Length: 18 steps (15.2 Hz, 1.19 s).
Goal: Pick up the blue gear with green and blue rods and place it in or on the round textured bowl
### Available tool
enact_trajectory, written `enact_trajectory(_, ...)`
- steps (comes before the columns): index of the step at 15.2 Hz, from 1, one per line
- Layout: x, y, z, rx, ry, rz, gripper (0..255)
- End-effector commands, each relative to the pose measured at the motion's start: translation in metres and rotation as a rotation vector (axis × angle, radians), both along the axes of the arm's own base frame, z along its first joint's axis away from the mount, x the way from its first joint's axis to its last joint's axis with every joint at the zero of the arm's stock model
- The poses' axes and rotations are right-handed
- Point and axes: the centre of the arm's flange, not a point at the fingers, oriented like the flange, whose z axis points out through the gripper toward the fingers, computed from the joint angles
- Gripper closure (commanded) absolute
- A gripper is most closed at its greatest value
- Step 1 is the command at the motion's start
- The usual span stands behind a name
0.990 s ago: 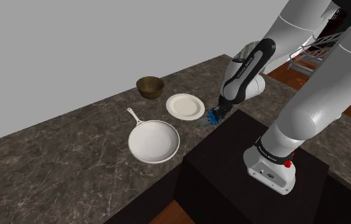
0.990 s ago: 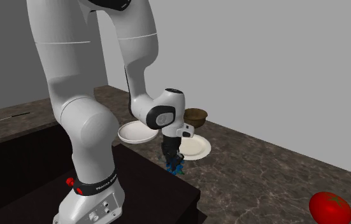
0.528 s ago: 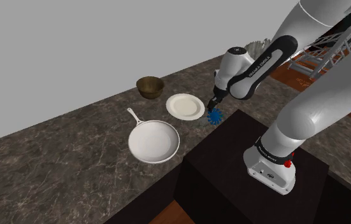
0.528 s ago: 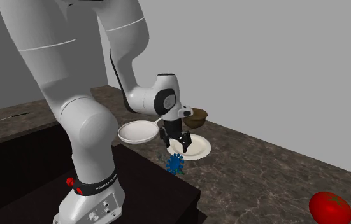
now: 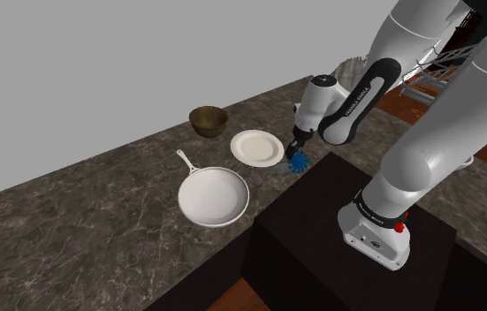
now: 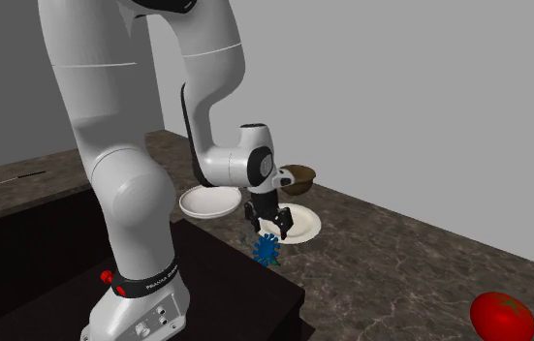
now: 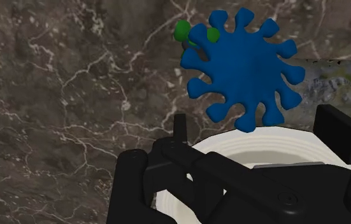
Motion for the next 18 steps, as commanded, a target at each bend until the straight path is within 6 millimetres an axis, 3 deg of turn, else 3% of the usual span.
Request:
enact_trajectory(1, 0.0007, -0.0005, -0.0038, 0.001, -0.001, 0.002, 0)
enact_trajectory(7, 0.0007, -0.0005, -0.0037, 0.0, -0.001, 0.002, 0)
enact_trajectory(8, 0.0007, -0.0005, -0.0037, 0.0, -0.001, 0.002, 255)
enact_trajectory(18, 0.0007, -0.0005, 0.0015, 0.001, -0.001, 0.002, 255)
